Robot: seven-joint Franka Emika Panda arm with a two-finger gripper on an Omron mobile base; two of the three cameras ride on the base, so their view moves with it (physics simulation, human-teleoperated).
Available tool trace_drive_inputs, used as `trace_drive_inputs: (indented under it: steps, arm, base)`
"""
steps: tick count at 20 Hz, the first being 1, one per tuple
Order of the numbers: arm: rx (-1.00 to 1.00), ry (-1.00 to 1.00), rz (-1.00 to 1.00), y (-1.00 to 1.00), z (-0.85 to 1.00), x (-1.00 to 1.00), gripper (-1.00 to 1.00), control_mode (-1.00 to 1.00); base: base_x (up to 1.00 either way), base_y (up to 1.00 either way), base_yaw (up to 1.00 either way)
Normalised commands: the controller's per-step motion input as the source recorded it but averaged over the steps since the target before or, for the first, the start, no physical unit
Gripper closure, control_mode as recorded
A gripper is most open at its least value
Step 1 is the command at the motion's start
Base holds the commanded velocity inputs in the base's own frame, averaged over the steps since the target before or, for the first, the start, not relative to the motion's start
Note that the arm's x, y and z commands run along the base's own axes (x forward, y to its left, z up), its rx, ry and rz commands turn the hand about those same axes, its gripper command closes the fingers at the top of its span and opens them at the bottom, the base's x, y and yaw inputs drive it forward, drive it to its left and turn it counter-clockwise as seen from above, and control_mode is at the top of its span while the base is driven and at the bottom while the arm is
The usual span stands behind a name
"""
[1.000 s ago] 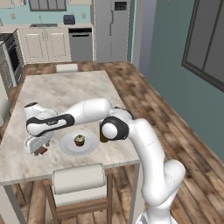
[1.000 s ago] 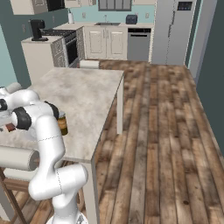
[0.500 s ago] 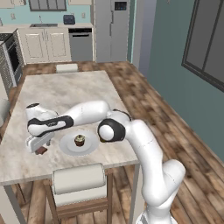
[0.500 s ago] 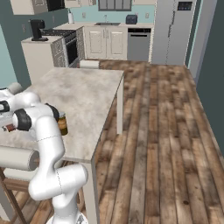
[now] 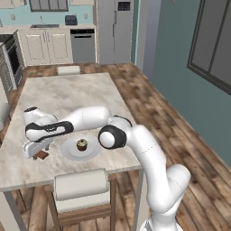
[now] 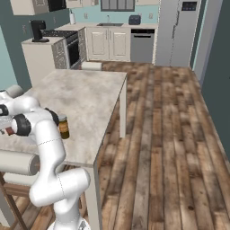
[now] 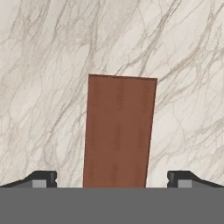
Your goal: Take the cinnamon bottle from the cabinet and place it on the dining table, next to the plate with the cupcake. Then take the chocolate from the dining counter and place it on the cupcake plate.
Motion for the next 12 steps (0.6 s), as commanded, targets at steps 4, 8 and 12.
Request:
trace_drive_inputs:
  steps: [4, 8, 12]
  arm:
    - [0.00, 0.00, 0.00, 0.11, -0.46, 0.00, -1.00, -1.00]
    - [-0.02, 0.00, 0.00, 0.04, -0.60, 0.00, -1.00, -1.00]
    - [-0.04, 0.00, 0.00, 0.04, -0.70, 0.00, 1.00, -1.00]
  base:
    - [0.00, 0.00, 0.00]
    - [0.00, 0.00, 0.00]
    - [0.00, 0.00, 0.00]
